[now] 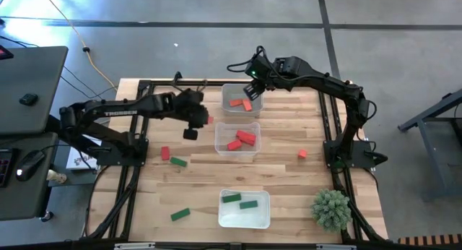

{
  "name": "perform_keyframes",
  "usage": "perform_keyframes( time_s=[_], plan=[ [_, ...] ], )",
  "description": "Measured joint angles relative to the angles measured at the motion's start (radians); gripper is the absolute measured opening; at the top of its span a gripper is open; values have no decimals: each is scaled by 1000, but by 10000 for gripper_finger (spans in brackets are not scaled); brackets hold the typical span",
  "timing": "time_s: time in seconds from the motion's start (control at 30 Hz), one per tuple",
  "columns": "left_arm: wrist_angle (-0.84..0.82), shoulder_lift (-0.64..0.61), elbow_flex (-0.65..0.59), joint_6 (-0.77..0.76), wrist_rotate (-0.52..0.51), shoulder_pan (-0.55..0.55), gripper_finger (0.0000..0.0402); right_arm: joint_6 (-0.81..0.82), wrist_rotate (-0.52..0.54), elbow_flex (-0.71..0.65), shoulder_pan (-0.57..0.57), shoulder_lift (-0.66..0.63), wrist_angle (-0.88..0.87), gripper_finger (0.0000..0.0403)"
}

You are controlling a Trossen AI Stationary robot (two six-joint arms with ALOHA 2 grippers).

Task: Sort & place blocks by color
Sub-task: Put the orange block into the gray bin

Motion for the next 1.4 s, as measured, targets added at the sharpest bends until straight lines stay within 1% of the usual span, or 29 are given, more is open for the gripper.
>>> perform_keyframes(
  time_s=[0.2,0.4,0.57,0.67,0.9,0.97,1.1,1.2,1.4],
  plan=[
    [103,-11,36,0,-1,58,109,-44,52,0,0,0,0,160],
    [302,-7,65,-33,-4,115,110,-104,124,0,0,0,0,160],
    [401,-7,88,-74,2,164,110,-167,181,0,0,0,0,160],
    [455,-7,89,-79,35,197,110,-180,211,0,-5,0,1,160],
    [576,47,89,-187,149,271,110,-186,210,0,-47,0,4,160],
    [602,73,89,-201,160,287,110,-186,208,0,-62,0,4,160],
    [594,130,122,-211,185,299,110,-186,196,1,-91,0,4,160],
    [575,183,194,-210,214,298,110,-186,196,1,-113,0,4,160],
    [494,318,336,-202,216,310,110,-186,184,1,-149,0,5,160]
  ],
)
